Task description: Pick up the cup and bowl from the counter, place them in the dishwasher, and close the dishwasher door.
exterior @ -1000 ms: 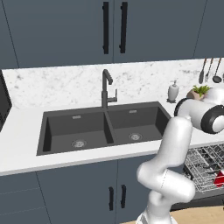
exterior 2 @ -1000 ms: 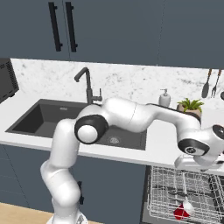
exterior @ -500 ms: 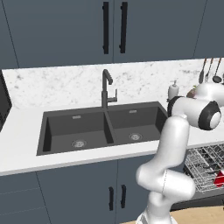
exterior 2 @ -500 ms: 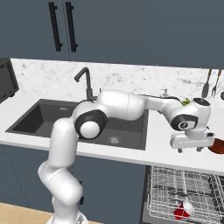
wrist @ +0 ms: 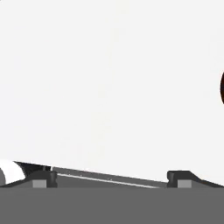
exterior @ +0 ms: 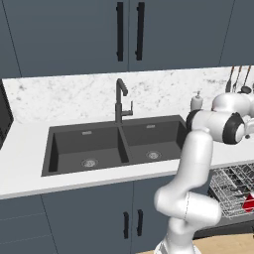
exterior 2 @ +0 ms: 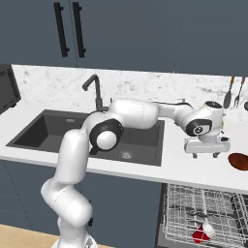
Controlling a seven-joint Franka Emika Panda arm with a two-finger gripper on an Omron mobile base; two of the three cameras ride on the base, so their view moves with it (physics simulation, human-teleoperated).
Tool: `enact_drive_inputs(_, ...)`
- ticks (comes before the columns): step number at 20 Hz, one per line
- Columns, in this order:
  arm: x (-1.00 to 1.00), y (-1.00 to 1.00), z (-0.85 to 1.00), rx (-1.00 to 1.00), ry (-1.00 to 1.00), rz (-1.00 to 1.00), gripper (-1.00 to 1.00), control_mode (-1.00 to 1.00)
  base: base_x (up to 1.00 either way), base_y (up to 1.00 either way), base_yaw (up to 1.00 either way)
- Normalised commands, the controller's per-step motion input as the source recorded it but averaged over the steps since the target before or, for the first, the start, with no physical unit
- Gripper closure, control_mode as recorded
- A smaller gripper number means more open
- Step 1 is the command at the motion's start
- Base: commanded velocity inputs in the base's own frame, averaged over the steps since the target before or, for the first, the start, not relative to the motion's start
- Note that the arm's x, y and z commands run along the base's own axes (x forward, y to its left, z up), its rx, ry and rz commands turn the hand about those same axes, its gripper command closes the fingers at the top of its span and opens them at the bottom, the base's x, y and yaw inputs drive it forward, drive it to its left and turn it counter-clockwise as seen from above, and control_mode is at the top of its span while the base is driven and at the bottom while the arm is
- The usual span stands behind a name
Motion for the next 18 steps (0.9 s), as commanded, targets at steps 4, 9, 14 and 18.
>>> enact_drive_inputs(4, 0.51, -0.04, 0.00, 0.02, -0.02, -0.13, -1.00, -1.00, 0.00, 0.00, 0.00)
enact_drive_inputs(9, 0.26, -0.03, -0.14, 0.00, -0.09, -0.08, -1.00, -1.00, 0.00, 0.00, 0.00)
enact_drive_inputs(14, 0.15, -0.15, -0.17, 0.00, -0.09, -0.11, -1.00, -1.00, 0.00, 0.00, 0.00)
enact_drive_inputs(18, 0.09, -0.15, -0.20, 0.00, -0.06, -0.11, -1.00, -1.00, 0.00, 0.00, 0.00)
